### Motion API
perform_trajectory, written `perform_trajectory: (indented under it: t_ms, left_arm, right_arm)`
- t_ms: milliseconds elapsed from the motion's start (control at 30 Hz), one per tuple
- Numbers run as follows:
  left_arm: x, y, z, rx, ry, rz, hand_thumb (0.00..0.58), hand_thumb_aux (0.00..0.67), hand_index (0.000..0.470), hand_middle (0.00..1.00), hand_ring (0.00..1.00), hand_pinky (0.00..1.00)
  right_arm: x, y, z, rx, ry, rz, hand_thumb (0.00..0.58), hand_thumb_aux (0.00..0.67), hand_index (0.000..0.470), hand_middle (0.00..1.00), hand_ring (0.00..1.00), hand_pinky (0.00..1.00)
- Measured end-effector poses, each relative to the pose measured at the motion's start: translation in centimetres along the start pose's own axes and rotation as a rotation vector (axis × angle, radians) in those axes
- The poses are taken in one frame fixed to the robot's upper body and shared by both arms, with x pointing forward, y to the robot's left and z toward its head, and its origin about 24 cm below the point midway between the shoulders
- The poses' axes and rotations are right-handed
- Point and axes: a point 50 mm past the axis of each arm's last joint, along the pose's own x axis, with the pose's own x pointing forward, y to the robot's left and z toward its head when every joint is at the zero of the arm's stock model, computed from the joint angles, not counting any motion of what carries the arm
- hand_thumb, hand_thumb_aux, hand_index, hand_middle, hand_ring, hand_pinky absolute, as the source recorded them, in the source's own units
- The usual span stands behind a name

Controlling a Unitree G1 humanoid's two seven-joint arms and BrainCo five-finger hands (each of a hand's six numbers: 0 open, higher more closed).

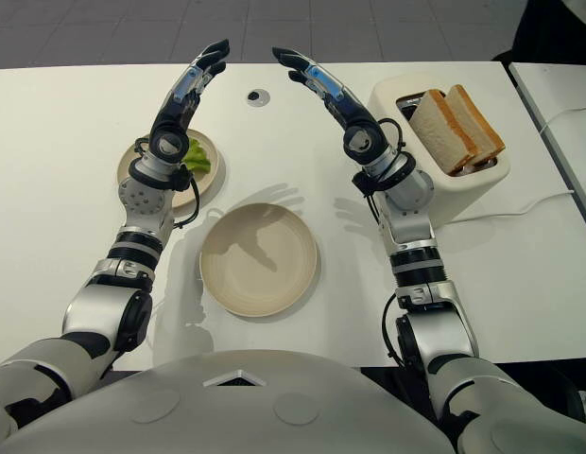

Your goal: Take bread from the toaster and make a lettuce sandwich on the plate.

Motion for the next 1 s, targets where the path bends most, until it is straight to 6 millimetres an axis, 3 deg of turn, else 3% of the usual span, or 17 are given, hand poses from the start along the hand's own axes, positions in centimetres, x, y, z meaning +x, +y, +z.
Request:
perform_trajectory:
  t_ms: [300, 400, 500, 600, 700, 867, 1000]
  left_arm:
    - [0.0, 0.0, 0.0, -0.004, -0.001, -0.002, 0.000, 0.000, 0.000, 0.00, 0.00, 0.00]
    - [0.1, 0.0, 0.0, -0.004, -0.002, -0.005, 0.000, 0.000, 0.000, 0.00, 0.00, 0.00]
    - [0.1, 0.1, 0.0, -0.003, 0.000, -0.007, 0.000, 0.000, 0.000, 0.00, 0.00, 0.00]
    - [0.2, 0.1, 0.0, -0.001, -0.002, -0.010, 0.000, 0.000, 0.000, 0.00, 0.00, 0.00]
    - [0.2, 0.1, 0.0, -0.002, -0.001, -0.013, 0.000, 0.000, 0.000, 0.00, 0.00, 0.00]
    - [0.2, 0.0, 0.0, -0.004, 0.003, -0.021, 0.000, 0.000, 0.000, 0.00, 0.00, 0.00]
    - [0.3, -0.1, 0.0, -0.005, 0.003, -0.025, 0.000, 0.000, 0.000, 0.00, 0.00, 0.00]
  right_arm:
    - [-0.1, 0.1, 0.2, -0.011, -0.002, 0.008, 0.000, 0.000, 0.000, 0.00, 0.00, 0.00]
    - [-0.3, -1.7, 2.8, -0.115, -0.060, 0.002, 0.000, 0.000, 0.000, 0.00, 0.00, 0.00]
    - [-1.1, -5.0, 6.5, -0.343, -0.078, -0.011, 0.000, 0.000, 0.000, 0.00, 0.00, 0.00]
    - [-2.7, -8.2, 8.1, -0.597, 0.066, -0.006, 0.000, 0.000, 0.000, 0.00, 0.00, 0.00]
    - [-5.9, -12.1, 8.1, -0.842, 0.382, 0.008, 0.000, 0.000, 0.000, 0.00, 0.00, 0.00]
    - [-12.1, -15.6, 5.7, -0.966, 0.900, 0.051, 0.000, 0.000, 0.000, 0.00, 0.00, 0.00]
    - [-13.6, -16.8, 5.5, -0.991, 1.014, 0.034, 0.000, 0.000, 0.000, 0.00, 0.00, 0.00]
